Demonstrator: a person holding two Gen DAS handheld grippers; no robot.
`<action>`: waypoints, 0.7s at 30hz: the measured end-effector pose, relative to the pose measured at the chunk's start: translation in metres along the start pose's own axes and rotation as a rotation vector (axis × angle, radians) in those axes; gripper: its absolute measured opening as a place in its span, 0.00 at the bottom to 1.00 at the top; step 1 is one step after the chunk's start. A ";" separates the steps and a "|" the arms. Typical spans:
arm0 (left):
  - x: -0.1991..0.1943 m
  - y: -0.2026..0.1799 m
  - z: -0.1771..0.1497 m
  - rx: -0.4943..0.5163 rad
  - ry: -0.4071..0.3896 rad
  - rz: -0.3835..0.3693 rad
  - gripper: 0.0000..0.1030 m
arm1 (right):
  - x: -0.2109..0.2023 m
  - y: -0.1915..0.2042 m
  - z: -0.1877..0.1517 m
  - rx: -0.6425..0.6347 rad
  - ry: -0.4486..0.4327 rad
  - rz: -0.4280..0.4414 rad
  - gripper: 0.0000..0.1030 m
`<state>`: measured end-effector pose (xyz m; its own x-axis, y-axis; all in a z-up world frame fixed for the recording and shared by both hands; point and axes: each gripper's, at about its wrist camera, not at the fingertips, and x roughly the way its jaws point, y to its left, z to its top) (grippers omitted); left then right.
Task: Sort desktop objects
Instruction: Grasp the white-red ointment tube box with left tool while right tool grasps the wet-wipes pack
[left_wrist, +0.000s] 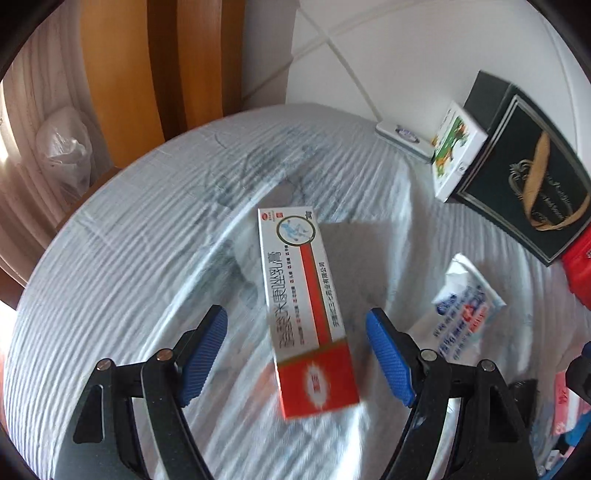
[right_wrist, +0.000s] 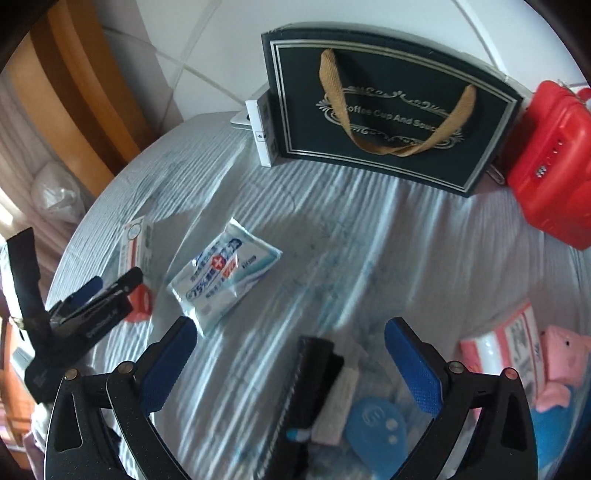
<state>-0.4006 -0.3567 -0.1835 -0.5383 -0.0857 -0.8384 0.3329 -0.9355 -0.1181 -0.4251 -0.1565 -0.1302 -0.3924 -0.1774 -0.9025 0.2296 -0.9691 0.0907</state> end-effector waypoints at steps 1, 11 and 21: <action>0.008 0.000 0.000 0.005 0.016 -0.004 0.63 | 0.010 0.003 0.004 0.007 0.008 -0.005 1.00; -0.020 0.012 -0.031 -0.001 0.014 0.019 0.39 | 0.078 0.048 0.026 0.009 0.094 0.016 1.00; -0.018 0.017 -0.029 -0.016 0.007 0.007 0.39 | 0.094 0.069 0.018 -0.134 0.088 -0.021 0.79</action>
<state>-0.3627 -0.3610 -0.1865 -0.5308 -0.0900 -0.8427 0.3489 -0.9294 -0.1205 -0.4626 -0.2434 -0.2015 -0.3203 -0.1362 -0.9375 0.3417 -0.9396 0.0197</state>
